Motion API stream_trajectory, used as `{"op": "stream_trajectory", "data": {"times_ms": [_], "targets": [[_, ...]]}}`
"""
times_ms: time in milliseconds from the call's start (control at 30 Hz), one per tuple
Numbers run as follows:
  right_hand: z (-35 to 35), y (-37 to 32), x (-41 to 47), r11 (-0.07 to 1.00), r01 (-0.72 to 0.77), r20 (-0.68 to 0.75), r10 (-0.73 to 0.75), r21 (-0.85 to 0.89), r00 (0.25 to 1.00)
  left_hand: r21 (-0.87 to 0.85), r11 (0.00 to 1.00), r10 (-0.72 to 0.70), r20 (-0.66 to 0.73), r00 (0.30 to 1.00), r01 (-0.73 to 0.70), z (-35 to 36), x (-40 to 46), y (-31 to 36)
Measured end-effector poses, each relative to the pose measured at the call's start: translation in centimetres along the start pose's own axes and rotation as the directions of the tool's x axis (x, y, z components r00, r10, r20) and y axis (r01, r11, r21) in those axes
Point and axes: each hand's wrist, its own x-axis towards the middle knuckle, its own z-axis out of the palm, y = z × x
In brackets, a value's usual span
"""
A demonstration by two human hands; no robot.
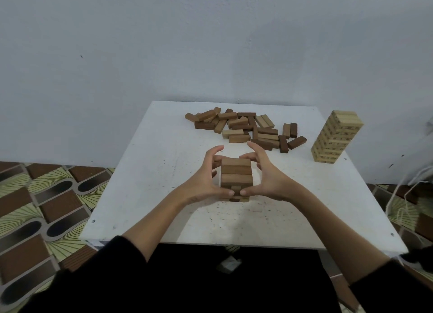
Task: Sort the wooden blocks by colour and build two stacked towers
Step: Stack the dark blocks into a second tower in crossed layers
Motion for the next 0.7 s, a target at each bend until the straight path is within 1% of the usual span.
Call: {"op": "stream_trajectory", "data": {"times_ms": [233,700], "targets": [[0.18,-0.16,0.20,1.000,-0.003,-0.007,0.003,0.004,1.000,0.002,1.000,-0.021,-0.039,0.999,0.021,0.43,0.34,0.10],[0.37,0.00,0.58,1.000,-0.018,-0.019,0.018,0.015,1.000,-0.016,0.999,-0.046,-0.051,0.998,0.045,0.59,0.31,-0.17]]}}
